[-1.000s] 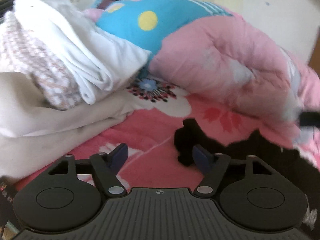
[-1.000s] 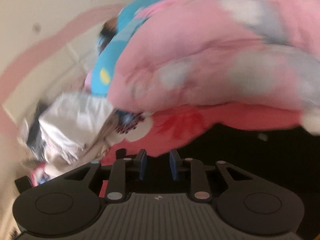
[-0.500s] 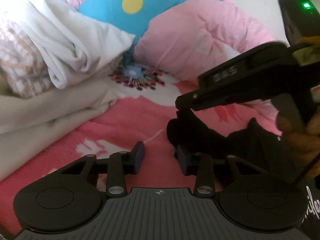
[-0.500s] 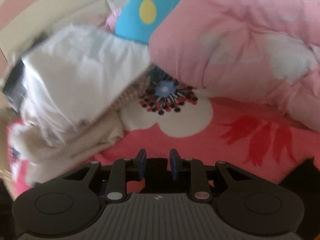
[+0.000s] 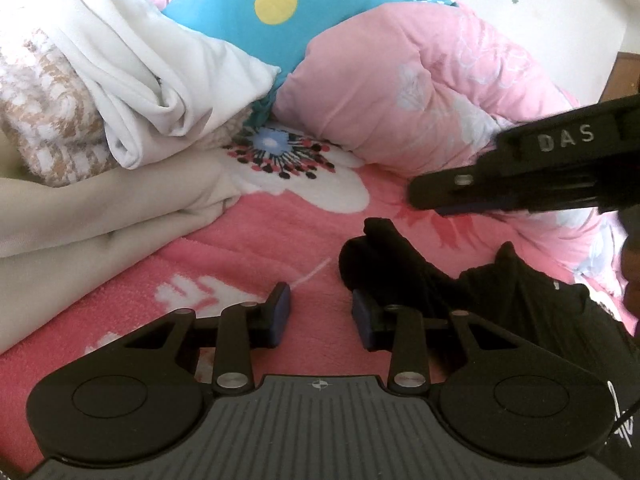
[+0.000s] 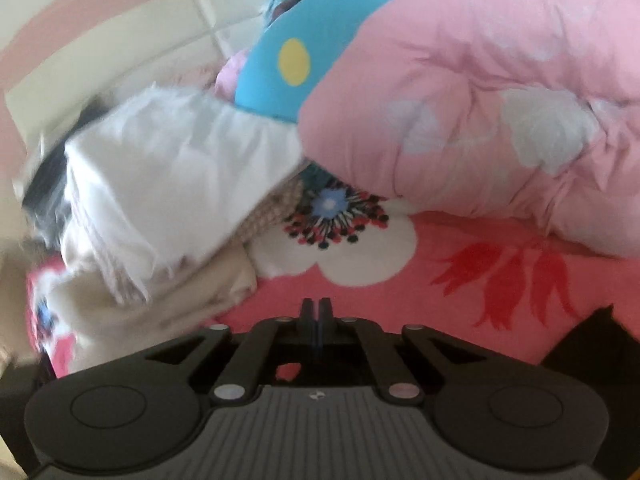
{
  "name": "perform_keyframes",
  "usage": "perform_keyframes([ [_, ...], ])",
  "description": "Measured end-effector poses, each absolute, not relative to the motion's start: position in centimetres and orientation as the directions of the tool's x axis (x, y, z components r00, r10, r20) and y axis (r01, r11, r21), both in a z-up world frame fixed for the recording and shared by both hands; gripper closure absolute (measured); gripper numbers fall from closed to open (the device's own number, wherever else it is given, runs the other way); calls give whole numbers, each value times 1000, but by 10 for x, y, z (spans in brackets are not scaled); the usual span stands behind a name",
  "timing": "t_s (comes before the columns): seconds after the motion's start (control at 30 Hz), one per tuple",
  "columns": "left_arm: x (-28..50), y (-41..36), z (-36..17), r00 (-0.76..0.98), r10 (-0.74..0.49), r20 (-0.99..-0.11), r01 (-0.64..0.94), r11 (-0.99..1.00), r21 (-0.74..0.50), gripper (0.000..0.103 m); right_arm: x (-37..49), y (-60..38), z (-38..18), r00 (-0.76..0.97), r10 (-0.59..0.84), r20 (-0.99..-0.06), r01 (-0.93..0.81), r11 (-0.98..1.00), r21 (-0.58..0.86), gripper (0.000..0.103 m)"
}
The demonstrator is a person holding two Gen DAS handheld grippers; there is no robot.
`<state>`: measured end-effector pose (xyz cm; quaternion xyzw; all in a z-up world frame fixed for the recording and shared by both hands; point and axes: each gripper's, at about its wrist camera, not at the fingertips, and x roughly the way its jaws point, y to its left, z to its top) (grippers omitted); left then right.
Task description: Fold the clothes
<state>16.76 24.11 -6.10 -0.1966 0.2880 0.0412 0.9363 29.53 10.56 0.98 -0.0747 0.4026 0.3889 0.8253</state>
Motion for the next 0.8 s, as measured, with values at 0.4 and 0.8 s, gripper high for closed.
perform_keyframes([
  [0.4, 167, 236, -59, 822, -18, -569, -195, 930, -311, 67, 302, 100, -6, 378, 598, -707, -670, 703, 237, 98],
  [0.8, 162, 251, -60, 835, -57, -548, -223, 874, -431, 67, 263, 45, 12, 344, 684, -643, -678, 655, 334, 97],
])
